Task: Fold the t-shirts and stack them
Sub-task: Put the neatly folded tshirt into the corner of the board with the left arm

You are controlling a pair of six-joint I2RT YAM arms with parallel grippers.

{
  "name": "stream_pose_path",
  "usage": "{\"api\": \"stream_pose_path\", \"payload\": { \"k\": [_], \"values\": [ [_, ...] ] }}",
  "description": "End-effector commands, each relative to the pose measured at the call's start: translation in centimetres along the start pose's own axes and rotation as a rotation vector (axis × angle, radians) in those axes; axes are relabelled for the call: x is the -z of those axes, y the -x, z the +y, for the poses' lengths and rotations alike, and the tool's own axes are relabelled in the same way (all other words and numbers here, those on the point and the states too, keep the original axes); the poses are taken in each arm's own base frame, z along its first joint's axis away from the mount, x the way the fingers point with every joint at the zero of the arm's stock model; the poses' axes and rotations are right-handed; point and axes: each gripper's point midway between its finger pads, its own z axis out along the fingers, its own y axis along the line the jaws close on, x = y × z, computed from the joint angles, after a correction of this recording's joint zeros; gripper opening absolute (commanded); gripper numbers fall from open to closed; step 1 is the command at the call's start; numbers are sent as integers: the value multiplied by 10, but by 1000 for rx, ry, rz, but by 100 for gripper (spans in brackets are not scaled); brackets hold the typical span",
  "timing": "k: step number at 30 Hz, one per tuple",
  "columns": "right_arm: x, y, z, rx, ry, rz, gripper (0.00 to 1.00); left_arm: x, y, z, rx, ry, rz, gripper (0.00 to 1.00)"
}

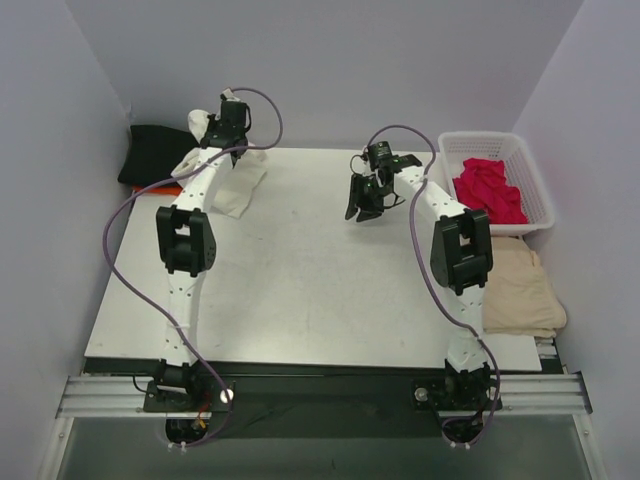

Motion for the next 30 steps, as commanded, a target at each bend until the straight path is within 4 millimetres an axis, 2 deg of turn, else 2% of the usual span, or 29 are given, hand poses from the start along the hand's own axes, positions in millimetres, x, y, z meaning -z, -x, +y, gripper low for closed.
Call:
{"api": "stream_pose_path", "payload": {
  "k": [1,5,12,14,15,16,18,20,21,23,24,30],
  "values": [
    [17,-7,9,25,-10,11,35,23,67,76,200,130,-178,0],
    [13,-11,13,35,-14,30,35,11,66,84,272,134,-190,0],
    [5,-21,20,50,-23,71,35,-19,57,101,515,81,-194,0],
    [4,-22,24,58,-21,75,35,-34,46,111,594,78,-172,0],
    [2,-24,23,57,-25,84,35,-37,46,108,649,62,-170,0],
    [2,-24,24,57,-27,85,36,-51,33,128,689,80,-150,0],
    [-1,-27,25,57,-30,95,35,-59,30,128,761,39,-150,0],
    [-3,-27,25,58,-31,95,35,-72,24,142,796,32,-150,0],
    [-5,-29,25,56,-34,104,35,-73,29,148,817,24,-168,0],
    [-6,-28,26,53,-34,104,36,-85,24,156,824,26,-170,0],
    [-8,-28,27,54,-33,107,35,-86,30,161,834,7,-193,0],
    [-13,-25,32,52,-28,116,36,-111,25,191,928,-64,-243,0]
  ]
}}
